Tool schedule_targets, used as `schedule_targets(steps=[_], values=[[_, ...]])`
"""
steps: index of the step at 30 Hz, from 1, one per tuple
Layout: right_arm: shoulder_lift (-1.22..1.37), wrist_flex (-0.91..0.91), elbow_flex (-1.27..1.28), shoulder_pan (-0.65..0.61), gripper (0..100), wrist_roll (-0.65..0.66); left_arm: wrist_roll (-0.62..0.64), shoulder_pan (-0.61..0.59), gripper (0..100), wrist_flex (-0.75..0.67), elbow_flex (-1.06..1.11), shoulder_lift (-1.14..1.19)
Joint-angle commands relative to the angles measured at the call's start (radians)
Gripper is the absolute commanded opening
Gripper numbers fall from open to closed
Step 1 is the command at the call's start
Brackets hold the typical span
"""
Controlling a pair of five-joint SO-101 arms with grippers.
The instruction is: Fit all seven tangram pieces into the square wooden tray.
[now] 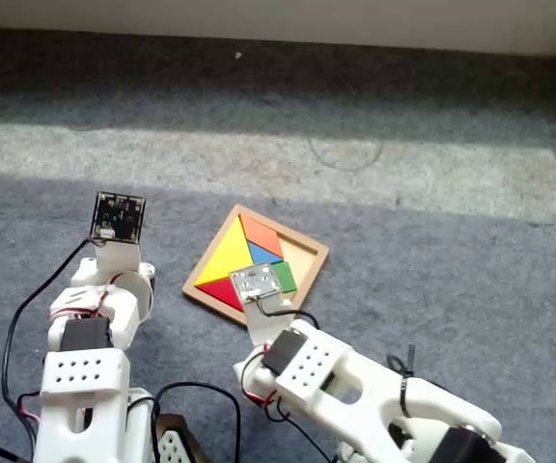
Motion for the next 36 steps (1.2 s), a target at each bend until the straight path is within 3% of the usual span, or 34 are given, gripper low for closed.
schedule_targets(steps=[1,10,14,21,31,36], values=[[0.084,-0.087,-0.045,0.013,32.0,-0.011,0.012,-0.01,3,-0.02,-0.027,-0.016],[0.097,-0.088,-0.041,0.113,30.9,-0.009,0.012,-0.01,3,-0.02,-0.024,-0.016],[0.094,-0.093,-0.016,0.12,21.1,0.008,0.012,-0.01,3,-0.02,-0.024,-0.016],[0.094,-0.093,-0.019,0.127,1.8,0.215,0.012,-0.01,3,-0.02,-0.022,-0.016],[0.077,-0.071,-0.021,0.343,0.6,0.325,0.012,-0.01,3,-0.02,-0.022,-0.016],[-0.122,0.035,-0.021,0.415,0.5,0.411,0.012,-0.01,3,-0.02,-0.022,-0.016]])
